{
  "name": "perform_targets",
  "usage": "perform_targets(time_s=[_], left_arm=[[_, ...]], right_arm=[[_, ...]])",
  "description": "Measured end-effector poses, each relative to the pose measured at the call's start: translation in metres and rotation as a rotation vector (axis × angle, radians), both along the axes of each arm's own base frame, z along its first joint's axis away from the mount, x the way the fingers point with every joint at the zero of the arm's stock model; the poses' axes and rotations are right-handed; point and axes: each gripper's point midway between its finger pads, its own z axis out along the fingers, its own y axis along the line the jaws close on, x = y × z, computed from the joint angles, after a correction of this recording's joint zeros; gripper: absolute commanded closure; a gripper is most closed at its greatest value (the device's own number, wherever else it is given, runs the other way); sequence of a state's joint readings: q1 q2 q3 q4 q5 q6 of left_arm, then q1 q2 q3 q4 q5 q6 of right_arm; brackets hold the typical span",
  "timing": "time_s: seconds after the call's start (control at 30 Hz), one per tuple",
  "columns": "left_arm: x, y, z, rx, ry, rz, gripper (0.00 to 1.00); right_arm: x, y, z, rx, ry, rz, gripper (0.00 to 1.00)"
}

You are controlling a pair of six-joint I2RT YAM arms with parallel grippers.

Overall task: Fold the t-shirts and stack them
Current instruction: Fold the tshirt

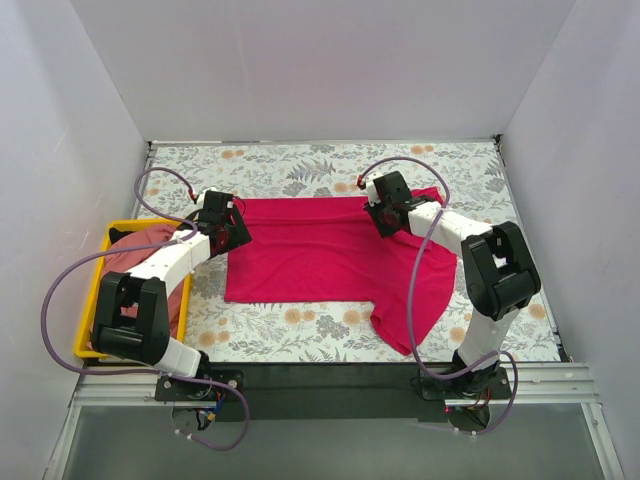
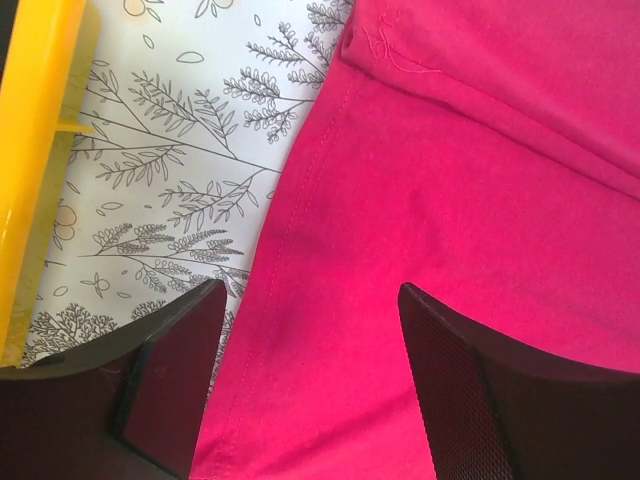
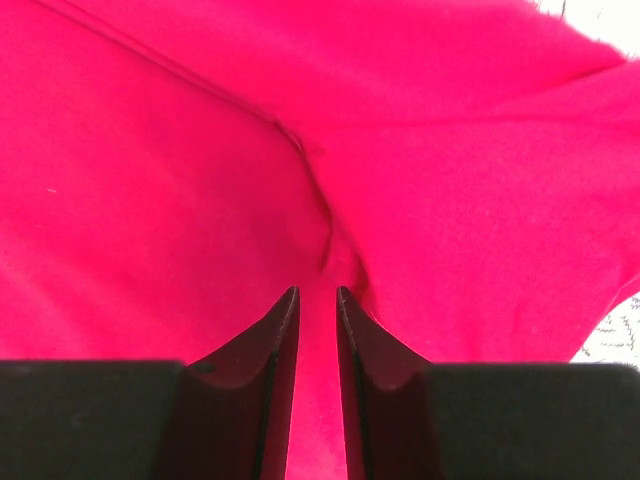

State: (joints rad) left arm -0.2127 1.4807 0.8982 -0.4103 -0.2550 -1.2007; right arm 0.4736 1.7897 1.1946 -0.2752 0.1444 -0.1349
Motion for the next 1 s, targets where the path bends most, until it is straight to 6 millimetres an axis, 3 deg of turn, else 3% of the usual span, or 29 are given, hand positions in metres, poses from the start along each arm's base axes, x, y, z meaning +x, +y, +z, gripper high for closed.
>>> perform_targets(time_s=[0.33, 0.77, 1.0], left_arm=[[0.001, 0.003, 0.0, 0.018, -0.004, 0.004, 0.31], [0.001, 0.003, -0.001, 0.019, -0.002, 0.004, 0.31], [0.002, 0.003, 0.0, 0.019, -0.006, 0.004, 0.31]], right_arm=[[-0.001, -0.01, -0.02, -0.06, 0.038, -0.027, 0.74], [0.013, -0.014, -0.019, -0.053, 0.029, -0.051, 0.74], [0.014, -0.018, -0.029, -0.057, 0.054, -0.059, 0.74]])
